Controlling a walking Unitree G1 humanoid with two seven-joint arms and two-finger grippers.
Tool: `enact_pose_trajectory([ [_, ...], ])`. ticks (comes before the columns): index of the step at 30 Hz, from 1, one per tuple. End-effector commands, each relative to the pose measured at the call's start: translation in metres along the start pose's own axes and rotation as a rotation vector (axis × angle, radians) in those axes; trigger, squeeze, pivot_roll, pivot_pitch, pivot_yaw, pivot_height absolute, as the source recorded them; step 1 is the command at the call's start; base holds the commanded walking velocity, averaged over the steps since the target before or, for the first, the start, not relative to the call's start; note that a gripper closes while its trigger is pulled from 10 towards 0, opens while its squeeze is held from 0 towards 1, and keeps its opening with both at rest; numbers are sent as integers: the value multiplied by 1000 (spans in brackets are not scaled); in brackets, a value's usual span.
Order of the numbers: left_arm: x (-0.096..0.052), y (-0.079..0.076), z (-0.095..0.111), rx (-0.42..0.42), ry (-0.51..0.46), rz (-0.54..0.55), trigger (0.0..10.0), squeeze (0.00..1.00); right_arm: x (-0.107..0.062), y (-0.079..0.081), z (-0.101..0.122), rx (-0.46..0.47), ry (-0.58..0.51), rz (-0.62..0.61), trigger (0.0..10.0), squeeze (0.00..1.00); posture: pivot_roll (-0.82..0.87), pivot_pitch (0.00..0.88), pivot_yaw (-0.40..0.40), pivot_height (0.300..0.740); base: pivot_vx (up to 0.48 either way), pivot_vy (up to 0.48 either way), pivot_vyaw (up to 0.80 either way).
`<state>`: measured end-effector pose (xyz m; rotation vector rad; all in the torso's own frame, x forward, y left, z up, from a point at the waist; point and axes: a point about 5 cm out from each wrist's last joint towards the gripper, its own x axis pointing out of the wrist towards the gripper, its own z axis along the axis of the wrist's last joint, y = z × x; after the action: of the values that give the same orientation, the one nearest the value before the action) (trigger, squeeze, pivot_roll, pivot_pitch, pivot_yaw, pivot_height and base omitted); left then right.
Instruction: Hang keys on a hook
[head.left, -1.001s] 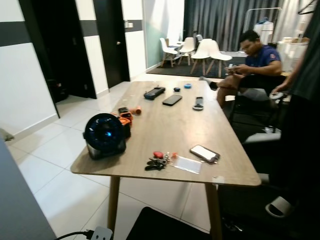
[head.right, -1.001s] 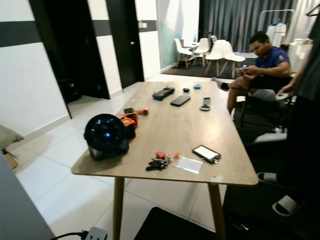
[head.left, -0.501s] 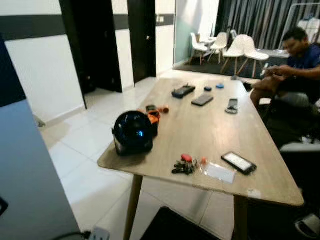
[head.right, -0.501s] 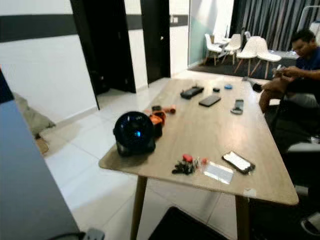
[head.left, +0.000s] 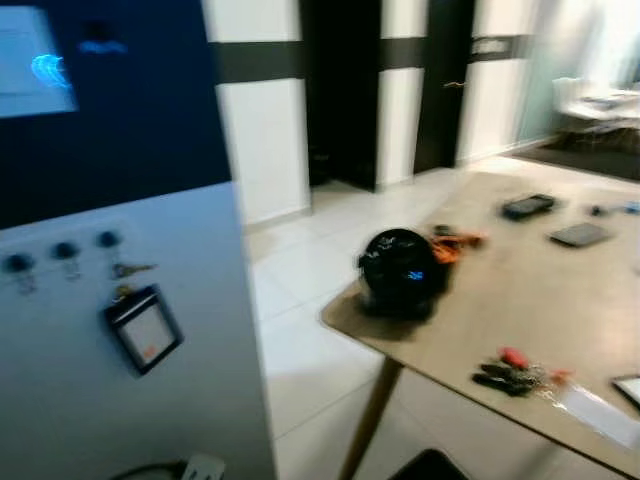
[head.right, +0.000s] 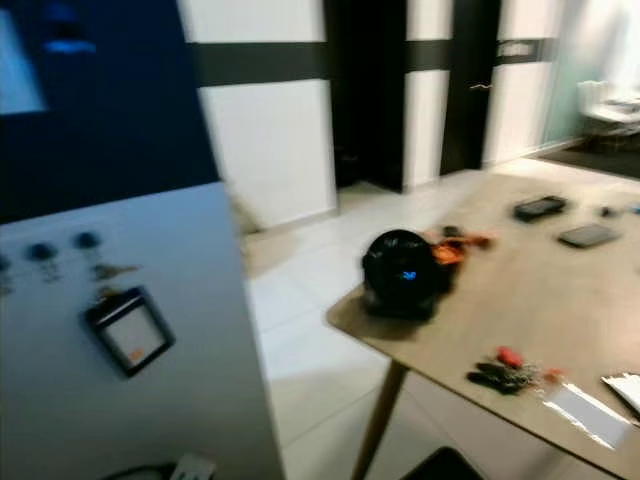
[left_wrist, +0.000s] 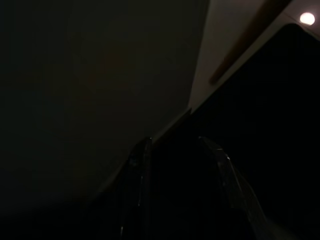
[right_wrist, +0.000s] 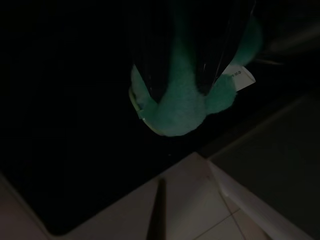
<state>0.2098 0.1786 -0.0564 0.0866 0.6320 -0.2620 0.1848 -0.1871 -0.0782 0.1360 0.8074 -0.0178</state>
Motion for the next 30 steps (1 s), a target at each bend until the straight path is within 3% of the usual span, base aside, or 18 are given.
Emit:
enact_pose_trajectory([
  [1,0,2,1,5,5,0,10000,0,1,5,-2,3,8,12,10000,0,61,0,16,740,0,0,800],
  [30,-1,3,-7,-17,65,23,10000,0,0,4,-4,17,17,6,10000,0,58,16,19,740,0,0,800],
])
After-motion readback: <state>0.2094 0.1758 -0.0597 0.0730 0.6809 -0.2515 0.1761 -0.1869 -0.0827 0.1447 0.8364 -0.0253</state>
